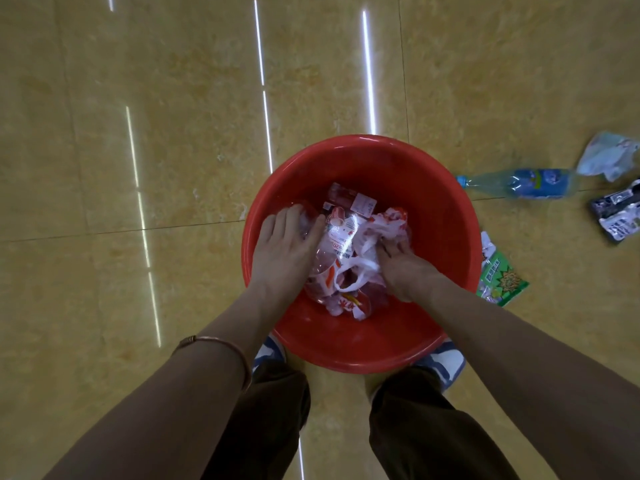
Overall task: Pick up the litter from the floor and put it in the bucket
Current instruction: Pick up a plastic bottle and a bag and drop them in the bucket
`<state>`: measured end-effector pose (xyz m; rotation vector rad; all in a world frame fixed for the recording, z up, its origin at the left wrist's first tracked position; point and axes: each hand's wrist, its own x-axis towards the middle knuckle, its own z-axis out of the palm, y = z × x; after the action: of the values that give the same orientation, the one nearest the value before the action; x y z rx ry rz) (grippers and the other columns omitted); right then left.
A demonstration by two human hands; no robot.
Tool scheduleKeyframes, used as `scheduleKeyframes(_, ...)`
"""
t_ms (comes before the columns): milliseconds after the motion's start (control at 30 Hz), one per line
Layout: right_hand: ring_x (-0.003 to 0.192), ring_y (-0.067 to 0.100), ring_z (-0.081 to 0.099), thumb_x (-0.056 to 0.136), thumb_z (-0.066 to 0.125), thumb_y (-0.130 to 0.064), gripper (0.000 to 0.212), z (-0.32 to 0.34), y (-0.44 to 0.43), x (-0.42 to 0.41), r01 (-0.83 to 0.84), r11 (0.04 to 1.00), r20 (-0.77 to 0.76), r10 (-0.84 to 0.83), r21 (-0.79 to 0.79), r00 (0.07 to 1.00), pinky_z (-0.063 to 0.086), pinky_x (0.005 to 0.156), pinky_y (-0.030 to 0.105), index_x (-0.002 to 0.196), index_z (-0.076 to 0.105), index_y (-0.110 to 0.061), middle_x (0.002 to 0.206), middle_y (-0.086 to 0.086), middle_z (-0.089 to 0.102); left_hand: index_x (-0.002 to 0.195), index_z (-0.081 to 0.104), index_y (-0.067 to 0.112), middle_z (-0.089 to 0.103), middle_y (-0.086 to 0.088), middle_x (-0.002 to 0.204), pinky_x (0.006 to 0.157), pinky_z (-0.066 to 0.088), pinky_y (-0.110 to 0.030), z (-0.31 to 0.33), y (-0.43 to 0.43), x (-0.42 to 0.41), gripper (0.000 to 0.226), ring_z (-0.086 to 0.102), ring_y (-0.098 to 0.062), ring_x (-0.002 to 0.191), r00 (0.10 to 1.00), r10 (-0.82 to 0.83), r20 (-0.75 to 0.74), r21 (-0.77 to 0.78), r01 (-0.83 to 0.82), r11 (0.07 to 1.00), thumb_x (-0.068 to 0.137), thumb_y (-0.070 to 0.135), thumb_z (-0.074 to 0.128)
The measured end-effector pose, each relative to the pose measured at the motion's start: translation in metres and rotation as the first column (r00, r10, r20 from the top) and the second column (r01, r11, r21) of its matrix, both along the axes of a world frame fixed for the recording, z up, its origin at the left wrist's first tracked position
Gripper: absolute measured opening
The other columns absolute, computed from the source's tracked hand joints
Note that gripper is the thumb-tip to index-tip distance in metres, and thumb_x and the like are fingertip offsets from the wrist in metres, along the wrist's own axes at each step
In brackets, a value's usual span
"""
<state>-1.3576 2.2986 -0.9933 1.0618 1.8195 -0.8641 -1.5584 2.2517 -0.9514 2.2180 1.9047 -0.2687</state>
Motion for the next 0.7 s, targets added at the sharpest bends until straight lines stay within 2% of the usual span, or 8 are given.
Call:
scheduleKeyframes(200, 0.144, 0.037, 0.004, 0.096, 0.037, -0.01, 0.065, -0.013, 0.011, -0.001, -0.051, 0.999, 0.022, 0.05, 0.017, 0.999, 0.02, 0.116, 0.043, 0.15, 0.001, -0.004, 0.159, 0.013, -0.004, 0.115, 0.064, 0.016, 0.059, -0.021, 0.11, 0.087, 0.047, -0.04, -0.023, 0.019, 0.003, 0.045, 0.059, -0.036, 0.1, 0.999, -0.011, -0.037, -0.042, 0.01, 0.999, 0.071, 0.016, 0.075)
scheduleKeyframes(267, 0.144, 0.036, 0.006, 0.097, 0.036, -0.012, 0.063, -0.018, 0.015, -0.001, -0.025, 0.999, 0.02, 0.025, 0.023, 0.999, 0.021, 0.115, 0.042, 0.15, 0.004, -0.005, 0.158, 0.013, -0.002, 0.119, 0.061, 0.02, 0.052, -0.022, 0.125, 0.099, 0.038, -0.042, -0.025, 0.031, 0.009, 0.042, 0.051, -0.036, 0.115, 0.999, 0.01, -0.043, -0.116, -0.015, 0.993, 0.079, 0.026, 0.069)
scheduleKeyframes(300, 0.144, 0.036, 0.007, 0.097, 0.036, -0.013, 0.063, -0.02, 0.017, -0.001, -0.011, 1.0, 0.021, 0.011, 0.022, 1.0, 0.023, 0.115, 0.043, 0.151, 0.004, -0.006, 0.159, 0.012, -0.002, 0.125, 0.057, 0.021, 0.043, -0.021, 0.136, 0.106, 0.029, -0.044, -0.028, 0.036, 0.014, 0.04, 0.04, -0.036, 0.126, 0.999, 0.009, -0.047, -0.154, -0.017, 0.988, 0.086, 0.029, 0.06)
scheduleKeyframes(367, 0.144, 0.033, 0.008, 0.096, 0.038, -0.014, 0.064, -0.021, 0.019, 0.001, 0.003, 1.0, 0.035, -0.003, 0.023, 0.999, 0.027, 0.113, 0.044, 0.151, 0.005, -0.009, 0.159, 0.009, -0.001, 0.124, 0.058, 0.018, 0.034, -0.014, 0.145, 0.111, 0.019, -0.044, -0.035, 0.037, 0.029, 0.035, 0.026, -0.034, 0.135, 0.999, -0.024, -0.044, -0.185, 0.015, 0.983, 0.093, 0.028, 0.047)
scheduleKeyframes(467, 0.143, 0.032, 0.009, 0.096, 0.041, -0.019, 0.063, -0.016, 0.02, 0.004, -0.046, 0.996, 0.049, 0.042, 0.082, 0.998, 0.026, 0.11, 0.043, 0.151, 0.01, -0.014, 0.159, 0.004, 0.004, 0.1, 0.071, 0.02, 0.046, -0.008, 0.134, 0.099, 0.035, -0.039, -0.034, 0.03, 0.052, 0.027, 0.042, -0.031, 0.124, 0.996, -0.065, -0.066, -0.142, 0.055, 0.988, 0.083, 0.022, 0.05)
scheduleKeyframes(500, 0.143, 0.032, 0.011, 0.096, 0.041, -0.021, 0.061, -0.013, 0.019, 0.005, -0.074, 0.989, 0.044, 0.068, 0.129, 0.997, 0.024, 0.11, 0.041, 0.15, 0.013, -0.015, 0.158, 0.003, 0.007, 0.104, 0.069, 0.019, 0.044, -0.009, 0.133, 0.097, 0.036, -0.038, -0.033, 0.03, 0.055, 0.028, 0.042, -0.031, 0.121, 0.998, -0.05, -0.05, -0.132, 0.043, 0.99, 0.084, 0.02, 0.049)
scheduleKeyframes(600, 0.14, 0.03, 0.017, 0.096, 0.04, -0.024, 0.059, 0.001, 0.014, 0.005, -0.067, 0.974, 0.03, 0.061, 0.217, 0.998, 0.023, 0.109, 0.038, 0.149, 0.017, -0.015, 0.157, 0.004, 0.01, 0.131, 0.045, 0.019, 0.03, -0.012, 0.14, 0.106, 0.027, -0.042, -0.023, 0.032, 0.055, 0.04, 0.029, -0.032, 0.128, 1.0, 0.001, -0.013, -0.247, -0.004, 0.969, 0.091, 0.013, 0.046)
scheduleKeyframes(700, 0.138, 0.029, 0.022, 0.092, 0.048, -0.026, 0.058, 0.026, 0.007, 0.004, -0.014, 0.972, 0.012, 0.012, 0.234, 1.0, 0.026, 0.108, 0.039, 0.144, 0.027, -0.011, 0.153, 0.009, 0.018, 0.135, 0.04, 0.02, 0.03, -0.01, 0.143, 0.112, 0.018, -0.043, 0.0, 0.027, 0.05, 0.042, 0.023, -0.031, 0.135, 1.0, 0.0, -0.002, -0.269, 0.0, 0.963, 0.095, 0.028, 0.046)
